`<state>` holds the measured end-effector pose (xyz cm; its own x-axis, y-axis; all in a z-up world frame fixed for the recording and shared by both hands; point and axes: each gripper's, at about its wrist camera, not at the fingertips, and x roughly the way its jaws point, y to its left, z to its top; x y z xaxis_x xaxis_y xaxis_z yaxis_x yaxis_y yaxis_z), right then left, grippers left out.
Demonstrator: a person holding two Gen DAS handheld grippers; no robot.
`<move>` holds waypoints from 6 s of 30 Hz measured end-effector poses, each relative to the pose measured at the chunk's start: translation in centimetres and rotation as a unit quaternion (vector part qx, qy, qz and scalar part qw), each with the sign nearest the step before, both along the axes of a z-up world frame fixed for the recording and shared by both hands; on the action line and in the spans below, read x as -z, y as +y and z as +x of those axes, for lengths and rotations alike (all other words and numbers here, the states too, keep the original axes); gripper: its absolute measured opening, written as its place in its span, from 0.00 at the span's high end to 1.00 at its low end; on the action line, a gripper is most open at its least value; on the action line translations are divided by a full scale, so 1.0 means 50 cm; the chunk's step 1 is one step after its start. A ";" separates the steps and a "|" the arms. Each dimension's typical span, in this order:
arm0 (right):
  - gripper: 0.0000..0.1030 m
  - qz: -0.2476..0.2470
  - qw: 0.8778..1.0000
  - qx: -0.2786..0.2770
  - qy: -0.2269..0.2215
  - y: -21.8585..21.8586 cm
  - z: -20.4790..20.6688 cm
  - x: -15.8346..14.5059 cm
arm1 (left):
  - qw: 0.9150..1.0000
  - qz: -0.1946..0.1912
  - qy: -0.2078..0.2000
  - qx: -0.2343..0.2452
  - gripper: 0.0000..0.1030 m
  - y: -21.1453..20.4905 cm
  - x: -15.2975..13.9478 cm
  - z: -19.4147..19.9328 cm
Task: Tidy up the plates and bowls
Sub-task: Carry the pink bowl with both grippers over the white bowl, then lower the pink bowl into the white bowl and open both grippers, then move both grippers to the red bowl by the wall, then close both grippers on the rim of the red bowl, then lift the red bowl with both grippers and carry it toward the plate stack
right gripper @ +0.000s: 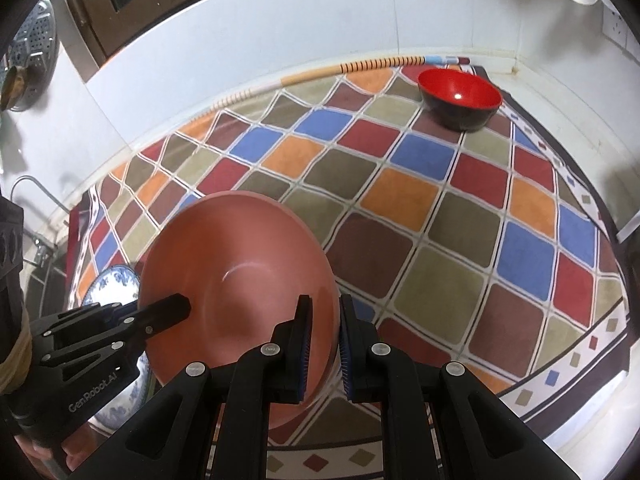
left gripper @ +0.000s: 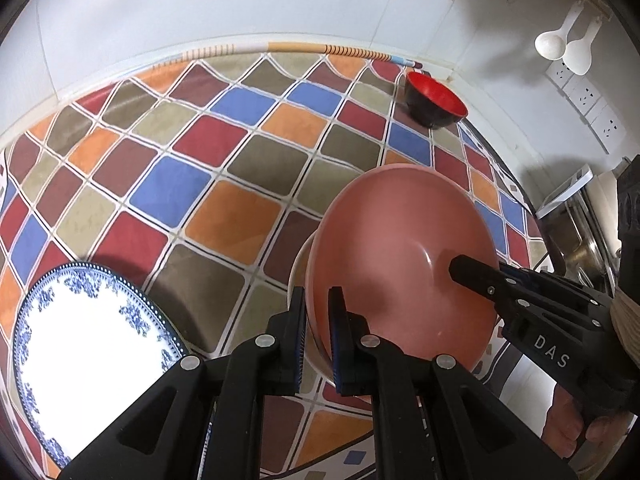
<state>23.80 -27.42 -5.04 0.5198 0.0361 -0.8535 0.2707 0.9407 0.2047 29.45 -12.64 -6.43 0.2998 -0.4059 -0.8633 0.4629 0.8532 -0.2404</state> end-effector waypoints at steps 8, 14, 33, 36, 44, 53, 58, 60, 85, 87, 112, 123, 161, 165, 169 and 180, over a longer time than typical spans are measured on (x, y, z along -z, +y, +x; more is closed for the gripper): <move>0.86 0.001 1.000 -0.006 0.016 0.005 0.005 0.021 | 1.000 0.002 0.015 0.000 0.88 -0.004 0.015 0.003; 0.86 -0.003 1.000 -0.004 0.019 0.001 0.004 0.029 | 1.000 0.002 0.018 0.003 0.88 -0.009 0.020 0.006; 0.61 -0.005 1.000 -0.008 0.010 0.000 -0.005 0.028 | 1.000 0.003 -0.011 0.020 0.50 -0.007 -0.012 -0.014; 0.53 -0.004 1.000 -0.006 0.002 -0.001 -0.010 0.022 | 1.000 0.003 -0.021 0.021 0.49 -0.003 -0.024 -0.013; 0.47 -0.015 1.000 0.000 -0.019 -0.002 -0.014 -0.001 | 0.997 0.016 -0.064 0.028 0.46 -0.018 -0.059 0.006; 0.47 -0.036 0.998 0.034 -0.048 -0.042 -0.006 -0.033 | 0.992 0.025 -0.115 0.054 0.43 -0.066 -0.107 0.046; 0.47 -0.054 0.994 0.060 -0.074 -0.074 0.004 -0.064 | 0.988 0.018 -0.133 0.077 0.41 -0.111 -0.141 0.077; 0.47 -0.060 0.992 0.071 -0.081 -0.085 0.008 -0.075 | 0.987 0.015 -0.139 0.085 0.40 -0.128 -0.153 0.088; 0.47 -0.104 0.973 0.174 -0.106 -0.312 0.129 -0.104 | 0.976 0.038 -0.145 0.160 0.37 -0.402 -0.131 0.298; 0.47 -0.101 0.973 0.179 -0.103 -0.330 0.141 -0.095 | 0.975 0.044 -0.143 0.165 0.37 -0.427 -0.117 0.318; 0.47 -0.044 0.974 0.216 -0.048 -0.516 0.291 0.069 | 0.970 0.091 -0.094 0.207 0.44 -0.637 0.026 0.492; 0.75 -0.013 0.979 0.199 -0.033 -0.528 0.314 0.111 | 0.972 0.078 -0.039 0.217 0.83 -0.659 0.070 0.502; 0.86 0.002 0.983 0.167 -0.082 -0.401 0.129 -0.031 | 0.979 0.023 -0.092 0.182 0.87 -0.414 -0.123 0.271; 0.86 -0.002 0.983 0.157 -0.091 -0.362 0.100 -0.053 | 0.982 0.009 -0.088 0.164 0.88 -0.368 -0.136 0.236; 0.86 -0.017 0.984 0.145 -0.098 -0.312 0.069 -0.068 | 0.986 -0.001 -0.084 0.147 0.88 -0.323 -0.141 0.206; 0.86 -0.018 0.991 0.092 -0.098 -0.197 0.008 -0.072 | 0.992 -0.006 -0.085 0.090 0.88 -0.189 -0.151 0.133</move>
